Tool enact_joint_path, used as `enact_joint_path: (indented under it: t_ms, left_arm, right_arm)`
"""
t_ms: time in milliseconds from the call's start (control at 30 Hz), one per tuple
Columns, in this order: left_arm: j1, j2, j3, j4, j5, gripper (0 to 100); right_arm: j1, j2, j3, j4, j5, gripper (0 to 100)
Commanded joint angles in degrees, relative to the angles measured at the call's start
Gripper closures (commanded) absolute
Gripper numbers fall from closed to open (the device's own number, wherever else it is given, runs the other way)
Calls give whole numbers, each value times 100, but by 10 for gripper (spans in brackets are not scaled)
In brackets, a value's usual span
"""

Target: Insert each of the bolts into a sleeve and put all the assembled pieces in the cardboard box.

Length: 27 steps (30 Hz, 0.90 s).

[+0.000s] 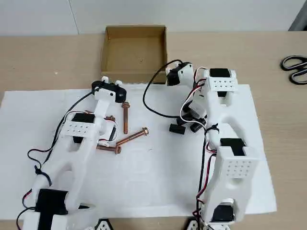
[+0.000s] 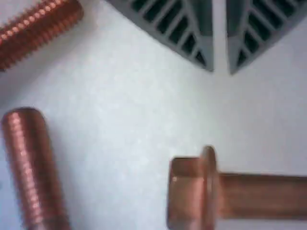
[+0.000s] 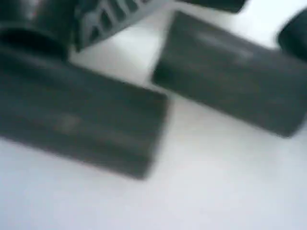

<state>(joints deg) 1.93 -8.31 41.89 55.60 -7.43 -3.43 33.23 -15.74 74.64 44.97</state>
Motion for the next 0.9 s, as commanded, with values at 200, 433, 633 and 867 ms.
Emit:
enact_joint_path:
  t_ms: [200,433,633,867]
  left_arm:
    - [0,-44,-48,-114,220,992]
    - [0,-44,-57,-114,255,992]
    - [0,-35,-31,-220,273,993]
    - [9,-35,-22,-220,273,993]
  right_arm:
    - [-31,171,26,-31,0,988]
    - [-40,-145,-369,400,-686,988]
    - [-31,-479,-703,1042,-1486,989]
    - [-13,-497,-1178,1851,-2180,989]
